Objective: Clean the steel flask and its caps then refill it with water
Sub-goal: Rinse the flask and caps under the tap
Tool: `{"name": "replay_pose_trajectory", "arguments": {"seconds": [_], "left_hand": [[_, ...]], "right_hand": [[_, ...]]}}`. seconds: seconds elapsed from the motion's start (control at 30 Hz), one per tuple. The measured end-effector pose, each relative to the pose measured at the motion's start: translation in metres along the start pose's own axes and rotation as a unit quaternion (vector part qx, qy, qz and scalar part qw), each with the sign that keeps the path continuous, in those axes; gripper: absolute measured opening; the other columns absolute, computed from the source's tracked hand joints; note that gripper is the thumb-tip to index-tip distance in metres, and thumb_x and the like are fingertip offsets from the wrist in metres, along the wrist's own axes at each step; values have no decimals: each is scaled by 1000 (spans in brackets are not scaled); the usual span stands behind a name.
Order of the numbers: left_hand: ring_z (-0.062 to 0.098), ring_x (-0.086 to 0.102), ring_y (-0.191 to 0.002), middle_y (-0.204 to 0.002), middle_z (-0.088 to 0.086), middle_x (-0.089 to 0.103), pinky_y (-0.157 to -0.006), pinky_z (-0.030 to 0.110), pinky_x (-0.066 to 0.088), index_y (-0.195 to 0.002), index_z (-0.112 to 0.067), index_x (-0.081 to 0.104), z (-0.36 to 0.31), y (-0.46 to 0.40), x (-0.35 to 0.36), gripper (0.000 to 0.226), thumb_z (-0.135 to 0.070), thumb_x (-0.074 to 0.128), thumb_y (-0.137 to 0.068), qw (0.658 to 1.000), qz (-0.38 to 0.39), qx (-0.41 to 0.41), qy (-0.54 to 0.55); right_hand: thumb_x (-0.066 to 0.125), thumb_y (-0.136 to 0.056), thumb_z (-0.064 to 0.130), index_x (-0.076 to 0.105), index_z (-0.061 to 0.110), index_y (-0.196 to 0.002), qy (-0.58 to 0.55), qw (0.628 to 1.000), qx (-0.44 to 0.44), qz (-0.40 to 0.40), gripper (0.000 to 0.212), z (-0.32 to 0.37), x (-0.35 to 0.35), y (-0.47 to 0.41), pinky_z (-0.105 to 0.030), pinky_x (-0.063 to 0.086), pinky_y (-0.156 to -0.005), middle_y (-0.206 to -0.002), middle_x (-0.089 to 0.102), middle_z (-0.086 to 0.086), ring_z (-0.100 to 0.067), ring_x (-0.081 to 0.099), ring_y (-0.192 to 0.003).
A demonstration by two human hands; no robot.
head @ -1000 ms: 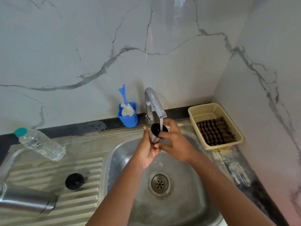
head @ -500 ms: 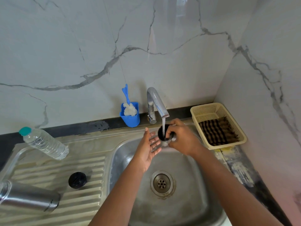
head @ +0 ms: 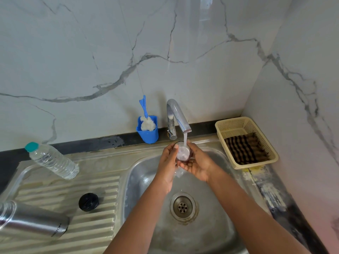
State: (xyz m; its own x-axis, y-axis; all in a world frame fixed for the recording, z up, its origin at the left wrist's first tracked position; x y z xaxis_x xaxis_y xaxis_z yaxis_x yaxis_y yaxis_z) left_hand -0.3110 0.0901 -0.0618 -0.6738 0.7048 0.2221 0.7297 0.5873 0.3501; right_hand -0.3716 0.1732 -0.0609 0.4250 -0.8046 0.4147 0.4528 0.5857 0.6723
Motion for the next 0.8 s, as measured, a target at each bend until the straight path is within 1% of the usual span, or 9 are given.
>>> {"name": "replay_pose_trajectory", "arguments": {"seconds": [0.13,0.27,0.33,0.4,0.47,0.53,0.63,0.7,0.8], "left_hand": [[17,66,-112,-124,4,67,-92,30,54,-135,-26,52,1,-1,9,38,-37,54,-99,1000,21,-11,-18],[21,68,-106,-116,9,70,-95,37,54,-130,-21,58,1,0,8,32,-34,47,-102,1000,0,-21,0],[22,68,-106,-113,9,71,-96,40,54,-123,-18,62,4,0,8,31,-36,47,-102,999,-10,-35,15],[22,69,-105,-113,10,71,-92,39,56,-122,-18,62,9,1,9,33,-39,47,-102,997,-12,-57,43],[19,72,-100,-111,9,73,-83,34,58,-126,-18,60,11,2,12,36,-41,45,-103,995,0,-67,79],[16,73,-96,-111,10,74,-77,30,57,-130,-19,56,13,4,15,36,-39,45,-103,991,15,-67,113],[18,71,-100,-120,13,70,-81,32,56,-132,-23,54,13,7,17,30,-29,47,-103,989,30,-52,133],[20,69,-103,-123,14,68,-87,35,55,-131,-21,54,15,10,16,31,-28,48,-102,989,34,-49,132],[22,67,-110,-123,14,67,-95,42,54,-127,-17,59,23,17,10,38,-42,44,-102,992,19,-76,102]], "right_hand": [[57,-96,46,63,2,-103,0,1000,5,-27,45,1,-5,-1,-29,61,-55,-66,69,-15,-20,68,-57],[59,-96,41,61,7,-93,146,982,-89,-77,34,21,-13,-1,-36,63,-70,-83,71,-14,-25,72,-72],[68,-89,39,60,15,-89,308,927,-180,-116,26,38,-14,1,-40,61,-74,-89,68,-10,-24,70,-79],[76,-80,39,60,23,-84,452,842,-257,-141,23,52,-6,8,-30,51,-68,-95,63,-2,-14,63,-82],[84,-72,30,58,28,-85,475,813,-310,-131,29,58,1,14,-22,44,-66,-101,58,5,-5,56,-84],[87,-67,18,53,32,-90,447,822,-337,-105,43,58,3,18,-26,51,-70,-103,60,6,-7,60,-89],[84,-66,2,52,35,-100,394,842,-363,-60,57,53,-3,20,-38,57,-86,-105,64,9,-11,63,-102],[83,-67,-3,52,33,-106,358,859,-364,-36,62,48,-7,22,-36,57,-90,-108,64,11,-10,63,-107],[82,-73,1,48,27,-117,321,890,-321,-41,62,36,-16,22,-23,54,-82,-111,59,12,-8,62,-102]]}}
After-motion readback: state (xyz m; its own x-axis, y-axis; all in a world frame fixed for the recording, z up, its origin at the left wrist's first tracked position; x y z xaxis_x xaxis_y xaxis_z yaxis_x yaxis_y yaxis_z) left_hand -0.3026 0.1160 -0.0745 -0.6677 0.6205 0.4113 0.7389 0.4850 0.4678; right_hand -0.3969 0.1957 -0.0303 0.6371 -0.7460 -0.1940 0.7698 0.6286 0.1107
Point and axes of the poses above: each hand's wrist, its own y-axis away from the middle knuckle, its own x-axis out of the palm, z = x × y, the point moved 9 cm from there along -y, towards the middle knuckle
